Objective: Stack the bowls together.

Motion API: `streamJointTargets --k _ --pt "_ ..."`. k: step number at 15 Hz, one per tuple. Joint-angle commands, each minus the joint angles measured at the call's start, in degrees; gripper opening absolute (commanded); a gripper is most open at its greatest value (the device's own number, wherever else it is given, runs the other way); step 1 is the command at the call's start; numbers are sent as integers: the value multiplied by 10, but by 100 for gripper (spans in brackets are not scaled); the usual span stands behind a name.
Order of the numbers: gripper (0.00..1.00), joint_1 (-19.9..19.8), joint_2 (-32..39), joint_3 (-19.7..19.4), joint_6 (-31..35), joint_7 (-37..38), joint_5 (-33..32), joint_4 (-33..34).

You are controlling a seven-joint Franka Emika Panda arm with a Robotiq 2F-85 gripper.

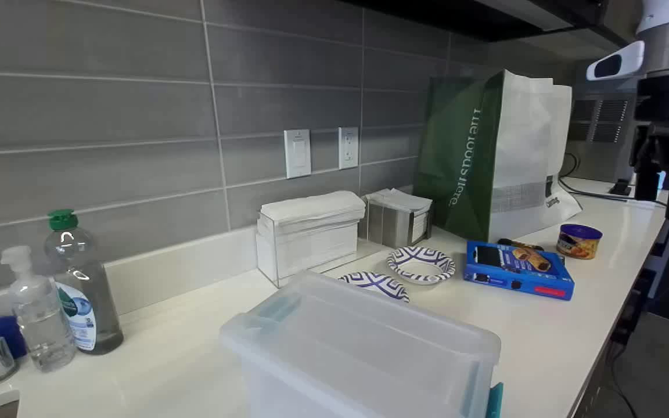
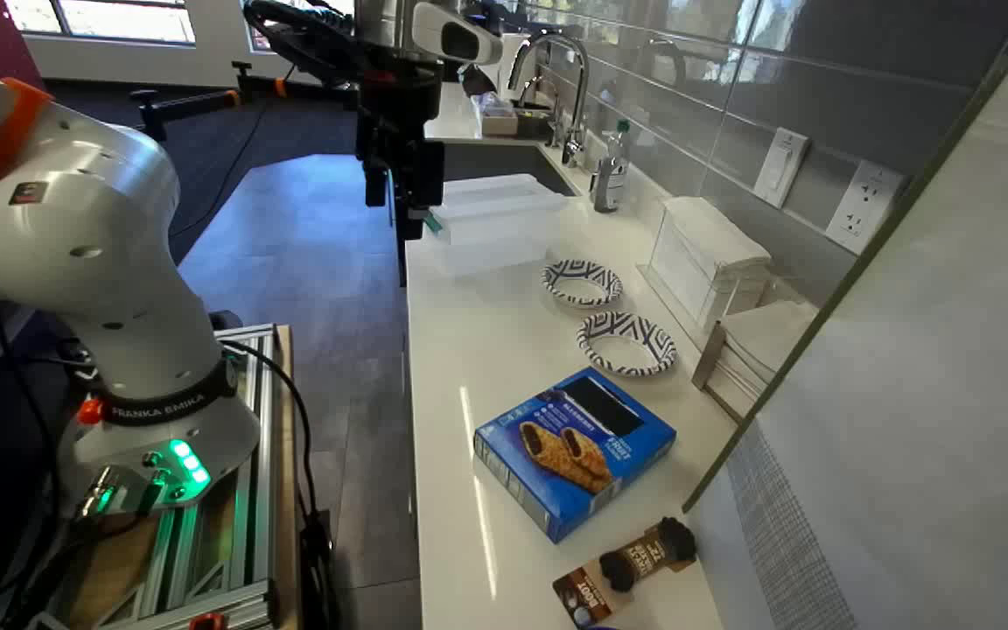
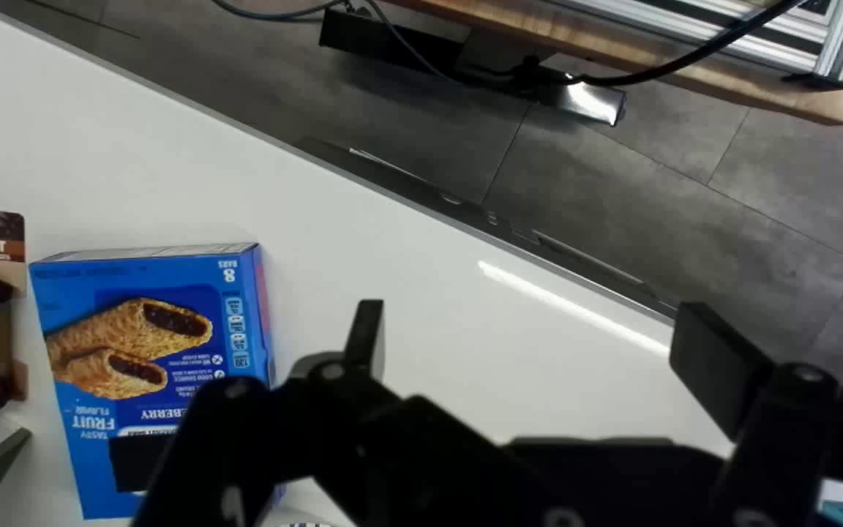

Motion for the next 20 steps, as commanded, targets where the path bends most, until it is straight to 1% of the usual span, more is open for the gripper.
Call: streamJointTargets --k 1,19,20 --pt "100 4 0 -3 -1 3 -2 1" --pt "100 4 0 -3 -1 3 -2 1" --pt "100 4 16 -1 43 32 18 -5"
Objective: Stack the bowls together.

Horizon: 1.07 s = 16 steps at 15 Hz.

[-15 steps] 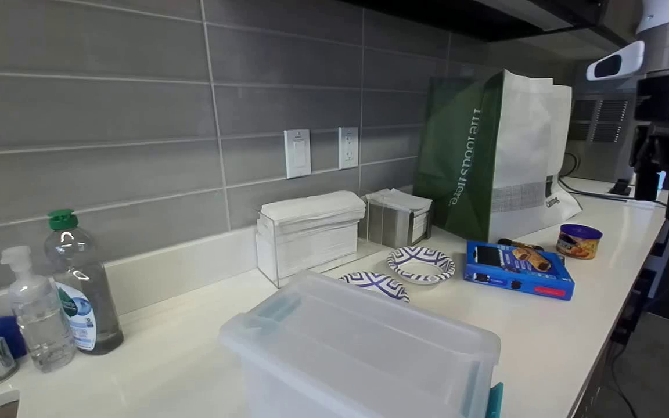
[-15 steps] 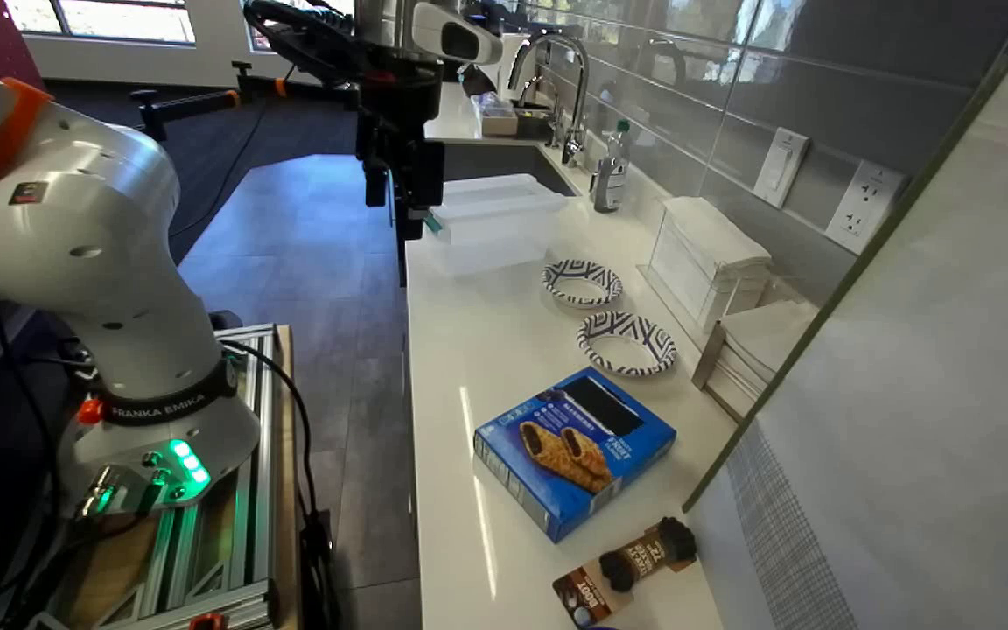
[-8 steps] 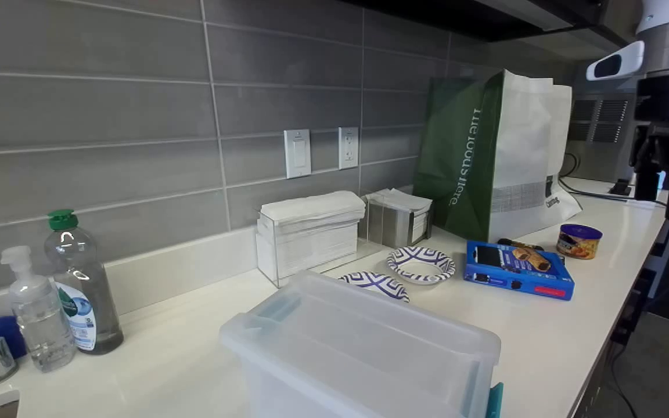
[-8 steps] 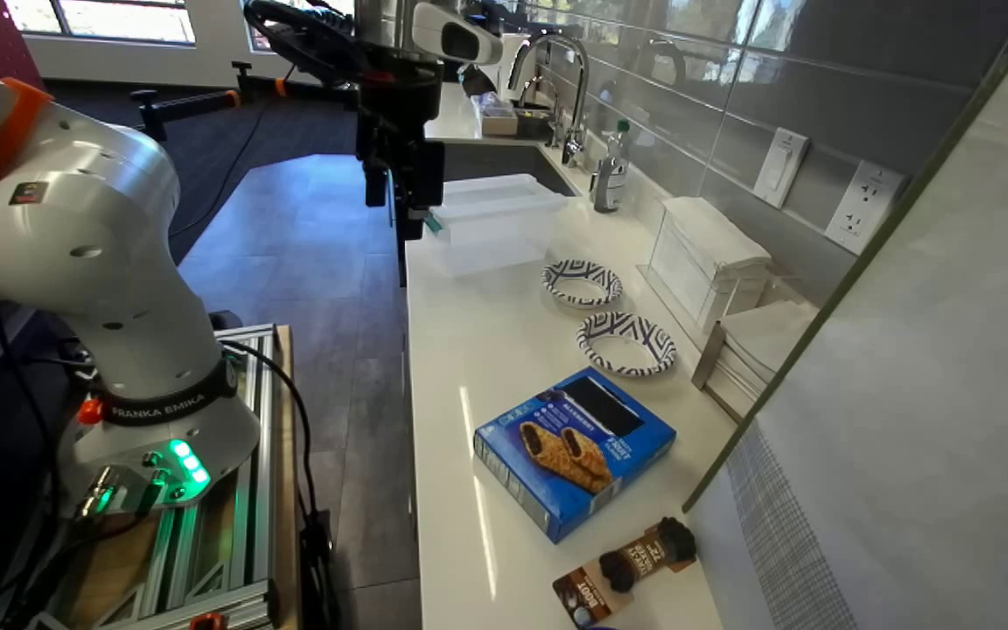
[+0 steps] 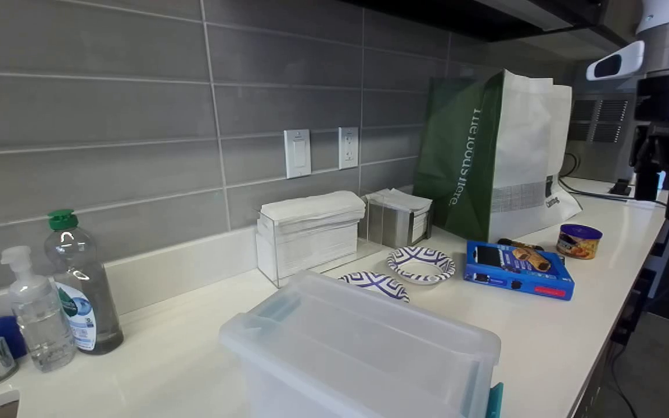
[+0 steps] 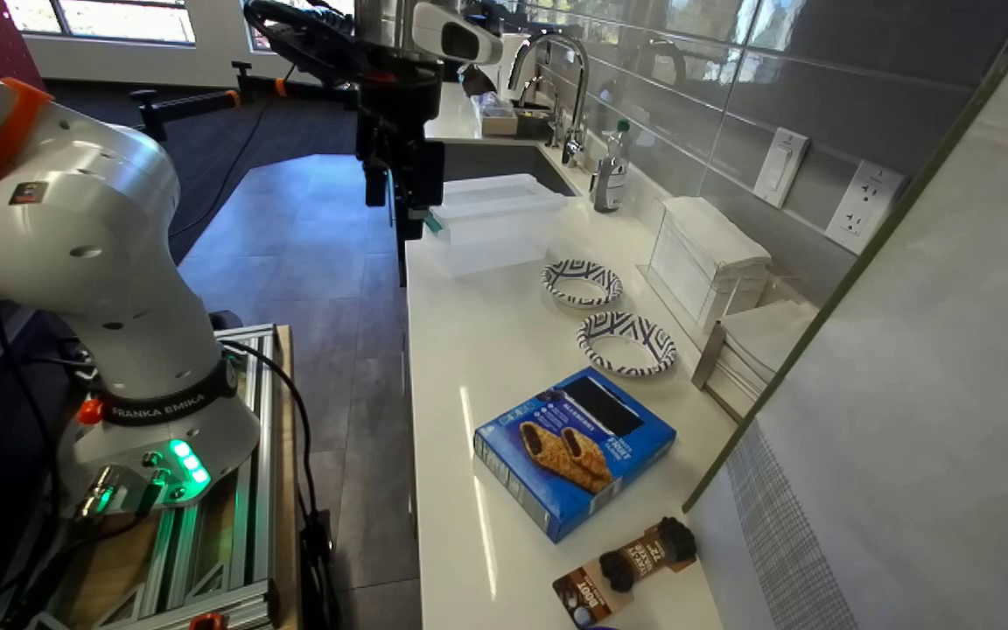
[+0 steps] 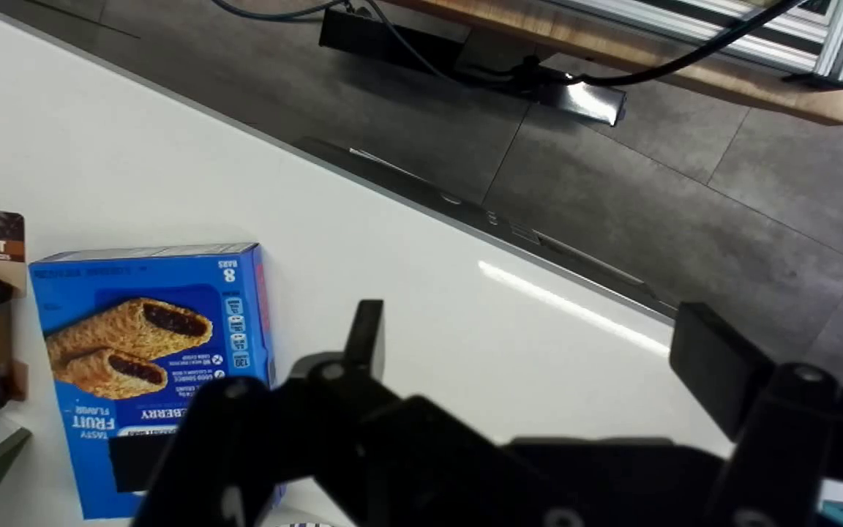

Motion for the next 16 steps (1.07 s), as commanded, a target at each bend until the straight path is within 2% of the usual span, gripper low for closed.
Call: streamJointTargets --k 1,4,6,7,11,16 --pt "100 4 46 4 67 51 26 3" --pt "100 7 135 14 193 103 59 18" --pt "100 12 198 17 254 118 81 39" --pt "100 14 229 17 261 112 87 55" --pt "100 7 362 11 232 82 82 164" --pt "100 -18 483 1 151 27 61 316"
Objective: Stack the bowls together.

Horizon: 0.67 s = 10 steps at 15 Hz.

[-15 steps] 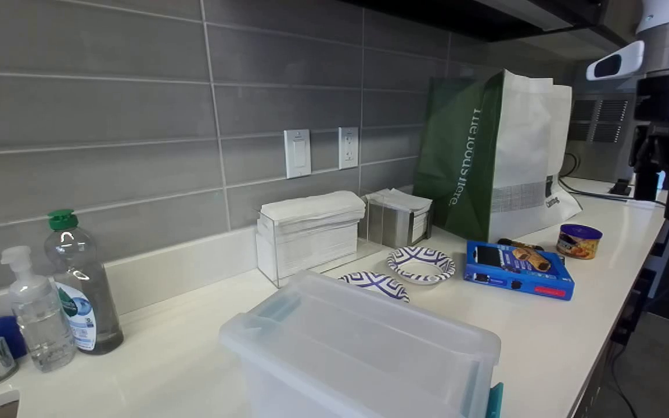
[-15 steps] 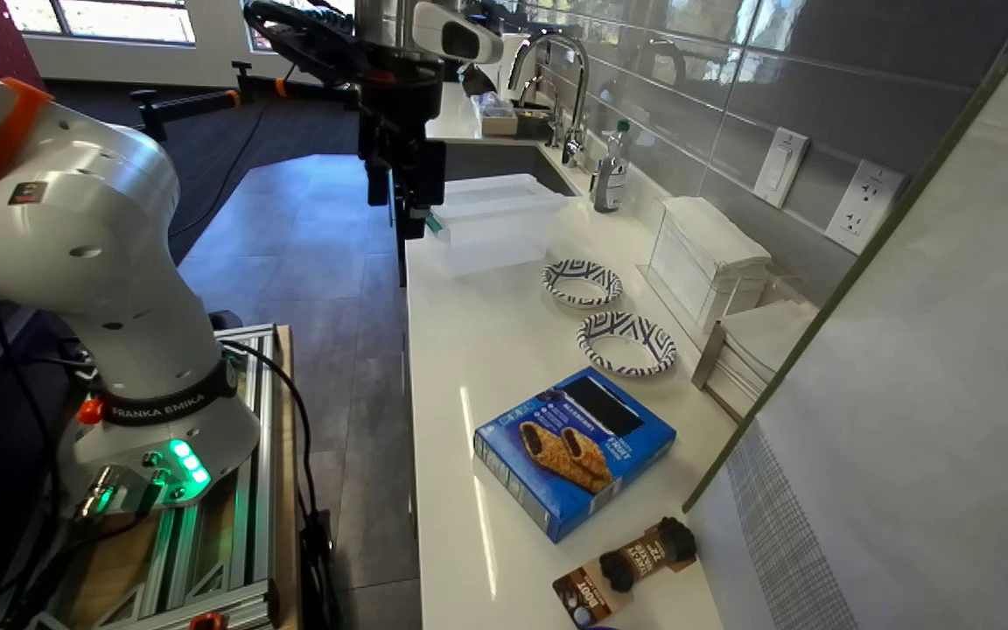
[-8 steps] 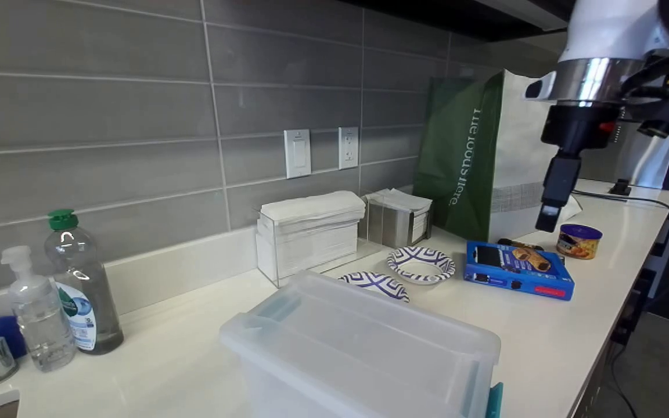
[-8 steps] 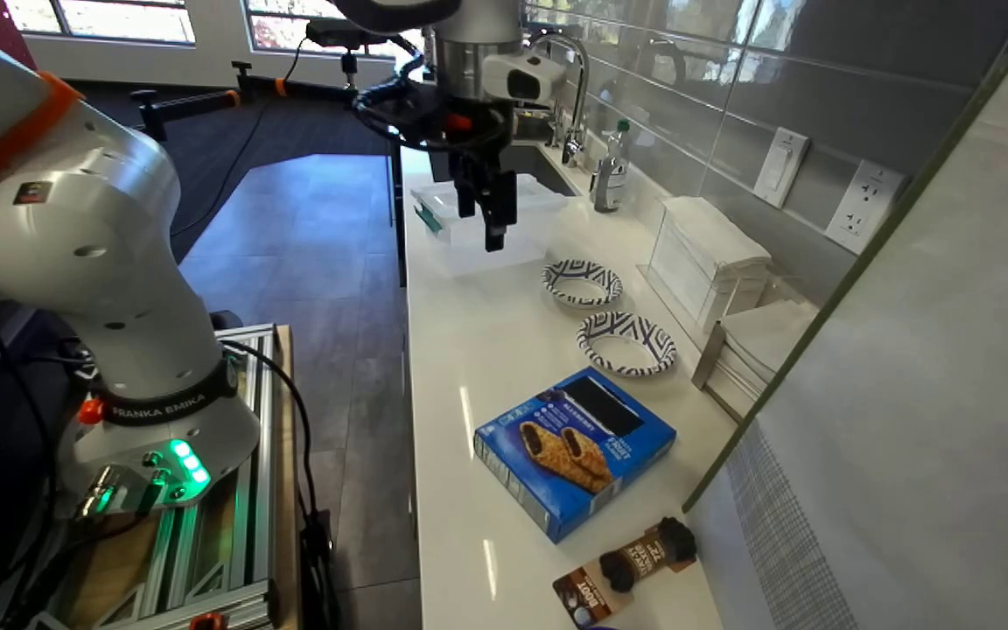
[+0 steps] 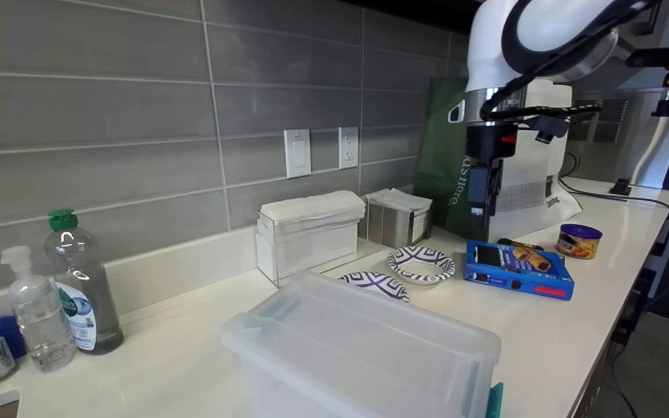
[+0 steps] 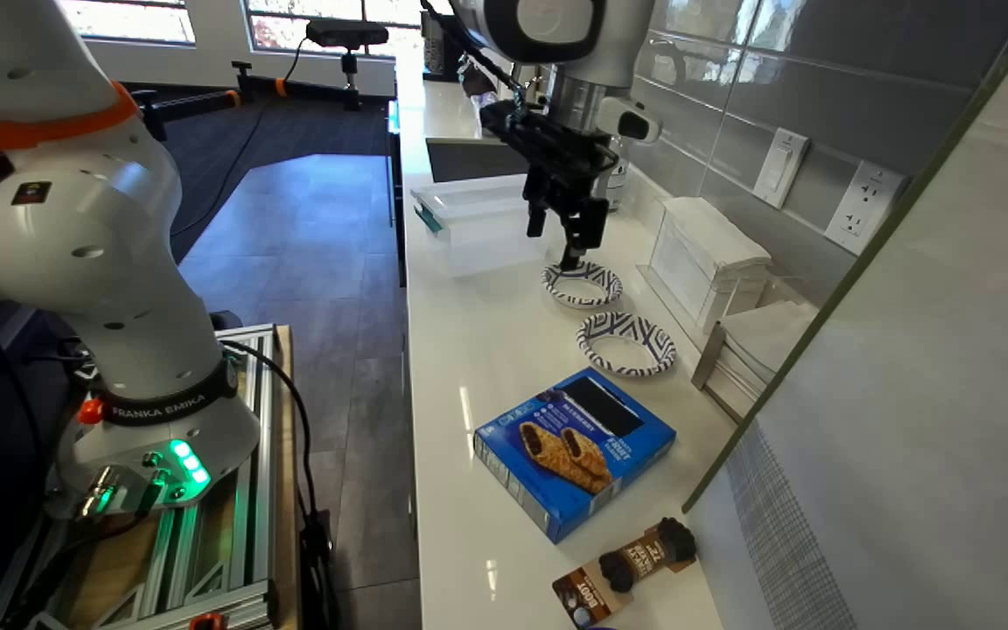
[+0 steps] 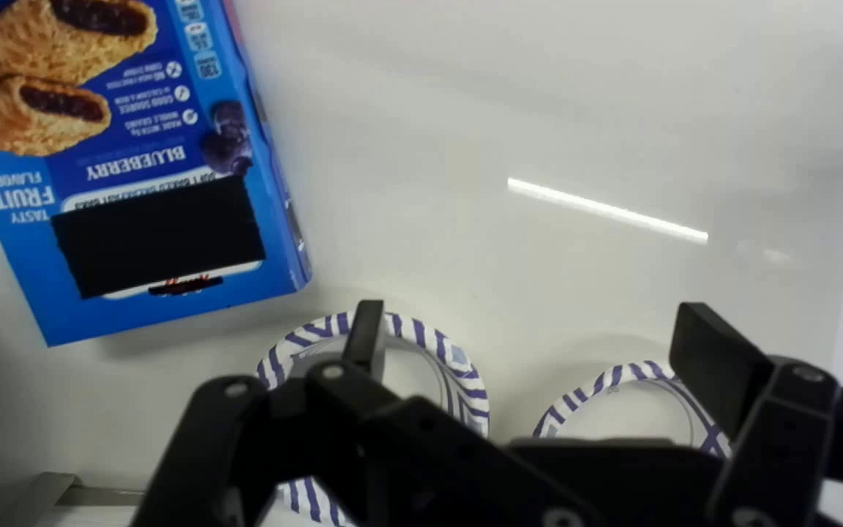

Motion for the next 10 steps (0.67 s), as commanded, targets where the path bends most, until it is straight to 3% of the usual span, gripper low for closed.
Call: streamJointTargets --k 1,2,3,6,10 --pt "100 -22 102 -11 -74 -49 -5 127" --pt "100 -28 124 -17 -105 -60 29 158" --pt "100 -24 69 -3 -55 -34 6 90" --pt "100 -36 111 -9 -85 -49 13 141" --pt "100 -35 119 -8 -85 -49 13 147"
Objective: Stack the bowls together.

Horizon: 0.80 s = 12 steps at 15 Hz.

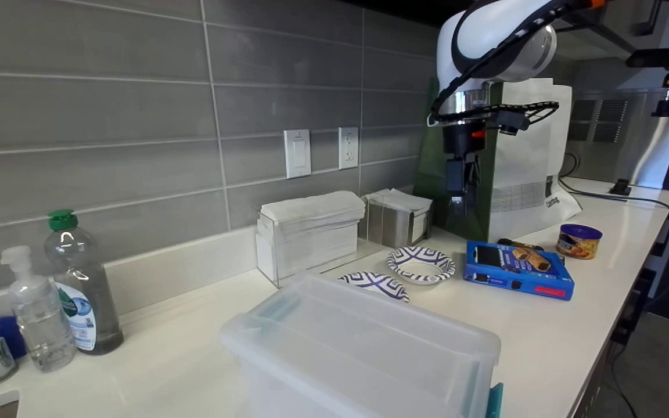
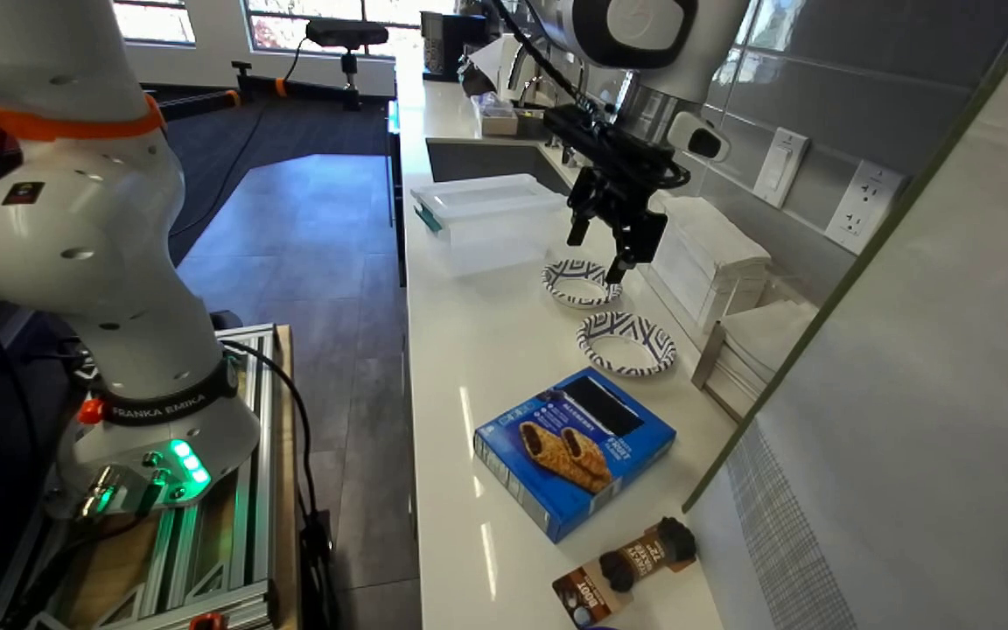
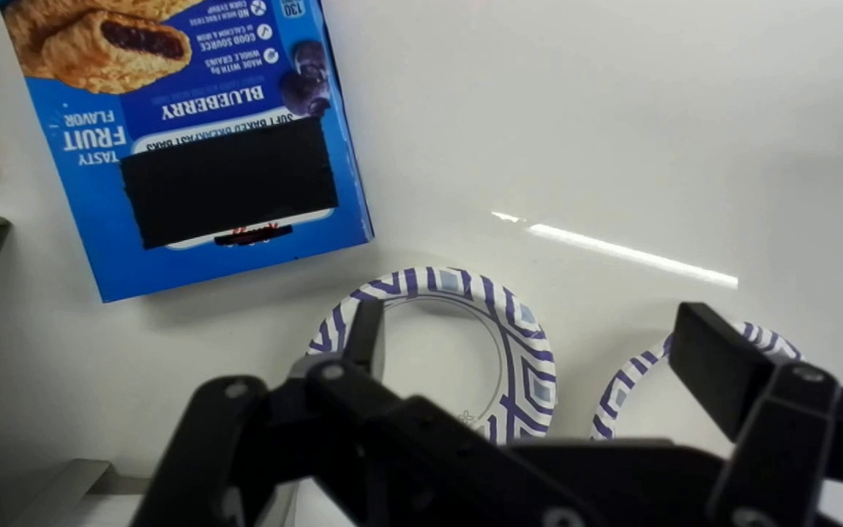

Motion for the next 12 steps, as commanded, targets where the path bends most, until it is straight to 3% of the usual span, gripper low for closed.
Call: streamJointTargets --k 1,6,12 --pt "100 -13 1 7 5 -29 56 1" --pt "100 -38 23 -7 20 -87 149 10" --pt "100 -84 72 -22 83 -154 246 21"
